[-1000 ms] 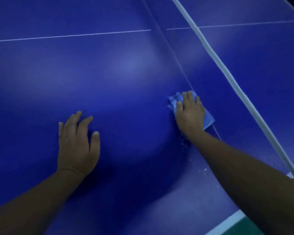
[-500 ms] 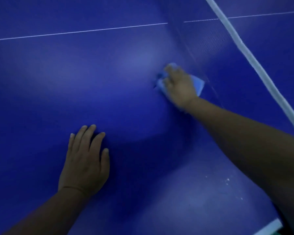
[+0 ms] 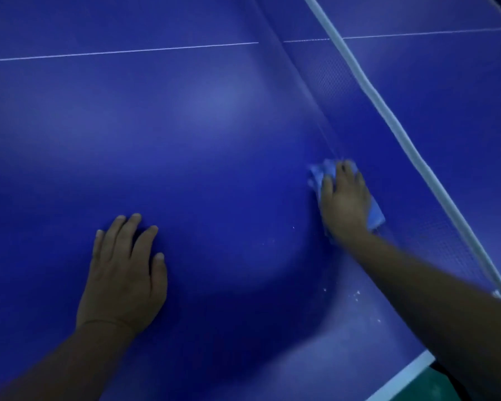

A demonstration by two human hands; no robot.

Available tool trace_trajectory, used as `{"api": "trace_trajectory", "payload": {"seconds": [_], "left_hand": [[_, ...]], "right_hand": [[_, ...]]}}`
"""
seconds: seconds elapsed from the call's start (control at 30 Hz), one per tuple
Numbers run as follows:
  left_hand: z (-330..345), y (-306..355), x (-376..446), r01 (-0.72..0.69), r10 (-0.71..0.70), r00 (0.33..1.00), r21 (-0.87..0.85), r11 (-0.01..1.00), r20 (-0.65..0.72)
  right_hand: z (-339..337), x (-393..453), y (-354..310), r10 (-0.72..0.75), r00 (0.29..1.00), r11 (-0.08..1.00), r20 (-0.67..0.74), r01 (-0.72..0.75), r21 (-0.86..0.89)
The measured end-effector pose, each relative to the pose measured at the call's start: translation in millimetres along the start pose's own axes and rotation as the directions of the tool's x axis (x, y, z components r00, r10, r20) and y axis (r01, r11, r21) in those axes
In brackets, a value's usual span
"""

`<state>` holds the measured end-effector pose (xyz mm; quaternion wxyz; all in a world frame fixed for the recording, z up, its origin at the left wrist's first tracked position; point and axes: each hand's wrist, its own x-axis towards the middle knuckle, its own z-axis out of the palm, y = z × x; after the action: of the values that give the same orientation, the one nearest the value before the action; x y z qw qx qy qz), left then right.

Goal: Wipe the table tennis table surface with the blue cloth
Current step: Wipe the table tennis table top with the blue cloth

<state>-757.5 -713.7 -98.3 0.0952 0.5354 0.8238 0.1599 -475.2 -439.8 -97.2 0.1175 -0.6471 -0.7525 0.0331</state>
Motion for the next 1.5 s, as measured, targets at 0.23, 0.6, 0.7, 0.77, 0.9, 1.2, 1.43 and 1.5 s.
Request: {"api": "trace_trajectory", "payload": {"seconds": [0.23, 0.6, 0.7, 0.77, 0.9, 1.2, 1.43, 1.5], "left_hand": [[1.2, 0.5, -1.0, -0.002, 0.002, 1.000, 0.005, 1.000, 0.005], [1.6, -0.7, 0.7, 0.002, -0.003, 1.000, 0.031, 1.000, 0.028], [0.0, 2.0, 0.4, 0.008, -0.009, 0.999, 0.031, 0.999, 0.038], [-1.0, 2.0, 0.7, 0.005, -0.007, 0.999, 0.034, 0.999, 0.051], [-2.4, 2.4, 0.4, 0.011, -0.012, 0.999, 0.024, 1.000, 0.053], [-3.3, 3.6, 1.6, 0.006, -0.006, 0.999, 0.020, 1.000, 0.047], [-5.1, 6.1, 1.2, -0.002, 0.001, 0.999, 0.035, 0.999, 0.036], [-4.6, 5.8, 2.6, -0.004, 0.003, 0.999, 0.028, 1.000, 0.033]], "right_hand": [[-6.0, -67.9, -16.6, -0.580, 0.807, 0.814, 0.116, 0.567, 0.122], [2.3, -5.5, 10.8, 0.094, 0.995, 0.987, 0.027, -0.090, -0.133], [-25.3, -110.7, 55.1, 0.276, 0.961, 0.959, -0.027, -0.278, -0.062], [-28.8, -126.3, 43.1, 0.390, 0.919, 0.918, -0.056, -0.392, -0.054], [-4.2, -63.2, -34.8, 0.146, 0.987, 0.989, -0.062, -0.144, 0.038], [-2.9, 65.0, -39.3, 0.229, 0.963, 0.973, 0.143, -0.231, 0.001], [-16.2, -105.0, -12.0, 0.552, 0.834, 0.833, -0.007, -0.552, -0.039], [-9.8, -83.9, -41.6, 0.430, 0.902, 0.903, 0.044, -0.429, -0.019]]}}
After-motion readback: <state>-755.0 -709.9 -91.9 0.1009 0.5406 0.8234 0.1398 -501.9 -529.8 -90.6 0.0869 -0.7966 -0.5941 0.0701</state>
